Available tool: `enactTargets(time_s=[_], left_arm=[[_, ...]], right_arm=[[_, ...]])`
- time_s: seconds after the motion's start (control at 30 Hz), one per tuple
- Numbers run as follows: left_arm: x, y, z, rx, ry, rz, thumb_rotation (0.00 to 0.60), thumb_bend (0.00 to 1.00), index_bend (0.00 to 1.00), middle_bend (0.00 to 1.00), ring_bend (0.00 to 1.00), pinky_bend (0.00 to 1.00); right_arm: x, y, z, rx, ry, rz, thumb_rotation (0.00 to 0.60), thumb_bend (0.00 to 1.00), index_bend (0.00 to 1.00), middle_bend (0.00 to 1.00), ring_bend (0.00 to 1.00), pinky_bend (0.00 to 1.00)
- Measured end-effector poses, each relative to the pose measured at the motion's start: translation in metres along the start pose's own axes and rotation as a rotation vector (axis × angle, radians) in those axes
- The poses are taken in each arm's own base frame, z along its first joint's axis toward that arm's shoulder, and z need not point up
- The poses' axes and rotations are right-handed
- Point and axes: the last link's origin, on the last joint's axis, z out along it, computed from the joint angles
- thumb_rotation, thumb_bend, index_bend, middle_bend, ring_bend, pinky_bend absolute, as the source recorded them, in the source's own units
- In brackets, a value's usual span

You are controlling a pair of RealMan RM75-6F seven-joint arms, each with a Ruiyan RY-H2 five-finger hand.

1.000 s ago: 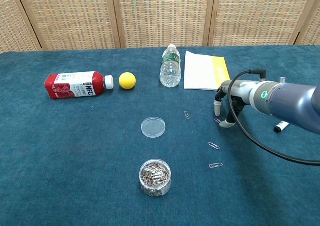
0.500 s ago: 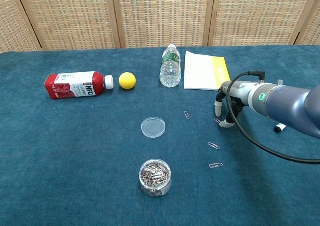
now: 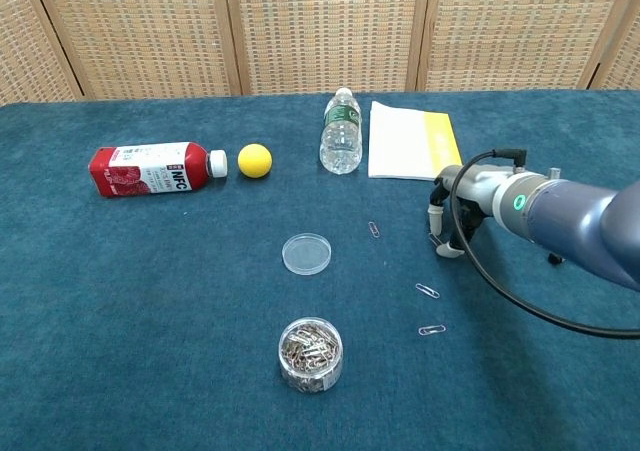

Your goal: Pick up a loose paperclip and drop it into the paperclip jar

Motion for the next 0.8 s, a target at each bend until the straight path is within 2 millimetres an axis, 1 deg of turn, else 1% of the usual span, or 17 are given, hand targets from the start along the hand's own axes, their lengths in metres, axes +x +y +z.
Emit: enactTargets(time_s=[0.07, 0.2, 0.27, 0.4, 0.5, 0.8], left_arm=[[0.0001, -0.0002, 0.0002, 0.001, 0.001, 0.0, 0.6, 0.03, 0.0, 0.0, 0.0, 0.0], [0.0002, -0.0001, 0.0005, 0.001, 0.0, -0.001, 0.6, 0.03, 0.0, 0.0, 0.0, 0.0], [0.0001, 0.0, 0.0004, 0.001, 0.0, -0.001, 0.6, 0.03, 0.0, 0.0, 0.0, 0.0], [0.0003, -0.0003, 0.0005, 0.001, 0.0, -0.002, 0.6, 0.03, 0.0, 0.0, 0.0, 0.0], [0.0005, -0.0004, 0.0004, 0.001, 0.001, -0.003, 0.6, 0.03, 0.0, 0.0, 0.0, 0.0], [0.0004, -0.0004, 0.0009, 0.001, 0.0, -0.001, 0.6, 0.03, 0.0, 0.0, 0.0, 0.0]], right_arm=[[-0.0001, -0.0006, -0.0001, 0.004, 0.003, 0.0, 0.6, 0.3, 0.53, 0.0, 0.0, 0.05], [-0.0001, -0.0026, -0.0005, 0.017, 0.011, 0.004, 0.6, 0.31, 0.62, 0.0, 0.0, 0.06], [-0.0004, -0.0033, -0.0008, 0.024, 0.013, 0.003, 0.6, 0.33, 0.65, 0.0, 0.0, 0.06], [-0.002, -0.0053, -0.0016, 0.042, 0.015, 0.004, 0.6, 0.41, 0.7, 0.0, 0.0, 0.08], [-0.0022, -0.0067, -0.0017, 0.055, 0.025, 0.006, 0.6, 0.43, 0.71, 0.0, 0.0, 0.08], [0.0005, -0.0092, -0.0033, 0.094, 0.059, 0.036, 0.6, 0.43, 0.73, 0.01, 0.0, 0.08]])
